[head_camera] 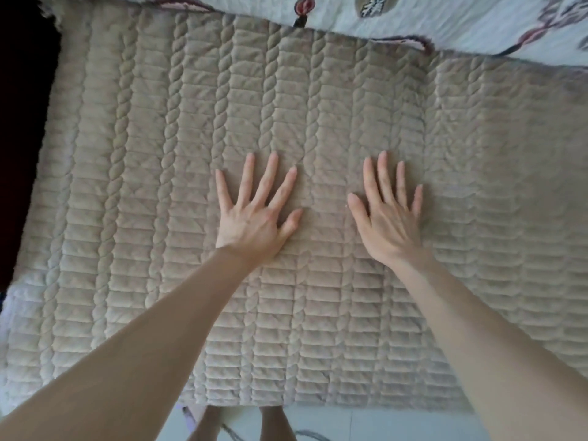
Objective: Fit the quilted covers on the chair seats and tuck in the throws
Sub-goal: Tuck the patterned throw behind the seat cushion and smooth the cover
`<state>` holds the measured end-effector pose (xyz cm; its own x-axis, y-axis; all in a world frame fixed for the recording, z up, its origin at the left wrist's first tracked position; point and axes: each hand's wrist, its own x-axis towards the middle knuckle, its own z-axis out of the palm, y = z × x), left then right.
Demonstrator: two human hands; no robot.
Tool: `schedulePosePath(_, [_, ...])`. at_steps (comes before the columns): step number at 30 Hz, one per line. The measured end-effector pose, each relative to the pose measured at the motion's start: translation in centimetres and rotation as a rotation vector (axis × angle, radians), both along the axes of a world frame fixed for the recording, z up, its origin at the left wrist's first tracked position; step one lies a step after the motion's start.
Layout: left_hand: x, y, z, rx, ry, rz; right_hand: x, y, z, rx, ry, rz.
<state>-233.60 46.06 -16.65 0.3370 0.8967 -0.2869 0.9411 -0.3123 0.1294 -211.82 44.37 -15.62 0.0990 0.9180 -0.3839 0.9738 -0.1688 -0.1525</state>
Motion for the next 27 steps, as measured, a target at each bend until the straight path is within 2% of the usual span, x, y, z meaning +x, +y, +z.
schedulePosePath(7, [2.3, 4.5, -0.2, -0.024, 0.001, 0.068, 0.3, 2.2, -1.0, 0.003, 0.062, -0.026])
schedulePosePath(11, [2.6, 9.4, -0.2, 0.023, 0.006, 0.086, -0.1, 6.6, -0.6, 0.044, 0.079, 0.002])
schedulePosePath(16, [1.8, 14.5, -0.5, 0.096, 0.013, 0.038, -0.6, 13.0, -0.5, 0.086, 0.032, 0.087])
schedulePosePath(22, [-0.2, 21.3, 0.0, 0.144, -0.022, 0.133, -2.5, 19.7, -0.7, 0.137, 0.033, 0.103])
schedulePosePath(27, [-1.0, 22.8, -0.3, 0.177, -0.05, 0.068, -3.1, 20.3, -1.0, 0.145, 0.006, 0.078])
